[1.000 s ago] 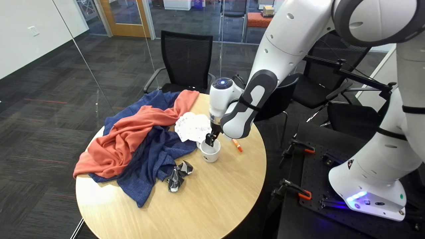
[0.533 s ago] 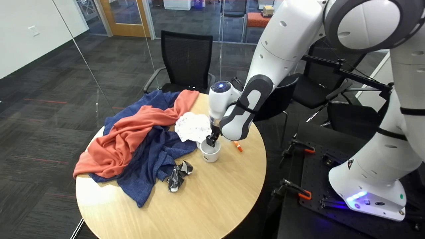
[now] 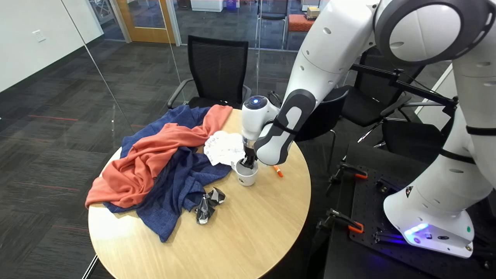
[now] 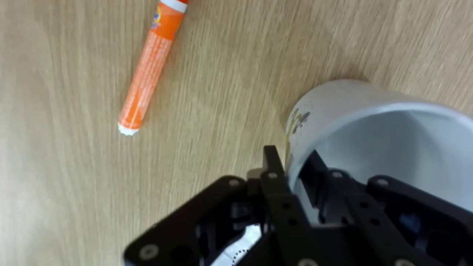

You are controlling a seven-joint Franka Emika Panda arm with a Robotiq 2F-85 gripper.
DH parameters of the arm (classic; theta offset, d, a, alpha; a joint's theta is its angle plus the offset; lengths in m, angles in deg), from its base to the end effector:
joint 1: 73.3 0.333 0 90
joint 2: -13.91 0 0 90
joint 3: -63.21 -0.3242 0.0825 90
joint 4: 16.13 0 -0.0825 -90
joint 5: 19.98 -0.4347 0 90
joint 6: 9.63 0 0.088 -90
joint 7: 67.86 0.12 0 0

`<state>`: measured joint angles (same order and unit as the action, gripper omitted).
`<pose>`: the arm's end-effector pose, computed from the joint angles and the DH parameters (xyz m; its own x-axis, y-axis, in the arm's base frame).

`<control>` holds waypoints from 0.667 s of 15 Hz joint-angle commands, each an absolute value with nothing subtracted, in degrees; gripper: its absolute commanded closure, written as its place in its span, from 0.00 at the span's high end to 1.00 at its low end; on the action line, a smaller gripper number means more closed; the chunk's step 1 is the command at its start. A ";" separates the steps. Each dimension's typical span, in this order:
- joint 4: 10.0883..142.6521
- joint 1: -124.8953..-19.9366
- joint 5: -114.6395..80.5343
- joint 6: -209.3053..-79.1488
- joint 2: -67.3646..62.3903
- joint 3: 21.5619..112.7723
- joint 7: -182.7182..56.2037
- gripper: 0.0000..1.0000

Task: Move the white mug to the left

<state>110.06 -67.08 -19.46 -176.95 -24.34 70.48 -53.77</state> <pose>0.5569 -0.0186 0.0275 0.9725 -0.2215 0.0714 -0.2262 -0.9719 0.0654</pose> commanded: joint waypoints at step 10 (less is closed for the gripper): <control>114.65 -65.44 -18.50 -170.19 -16.98 68.74 -56.68 0.03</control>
<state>110.62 -65.86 -19.15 -173.38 -22.46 69.67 -54.43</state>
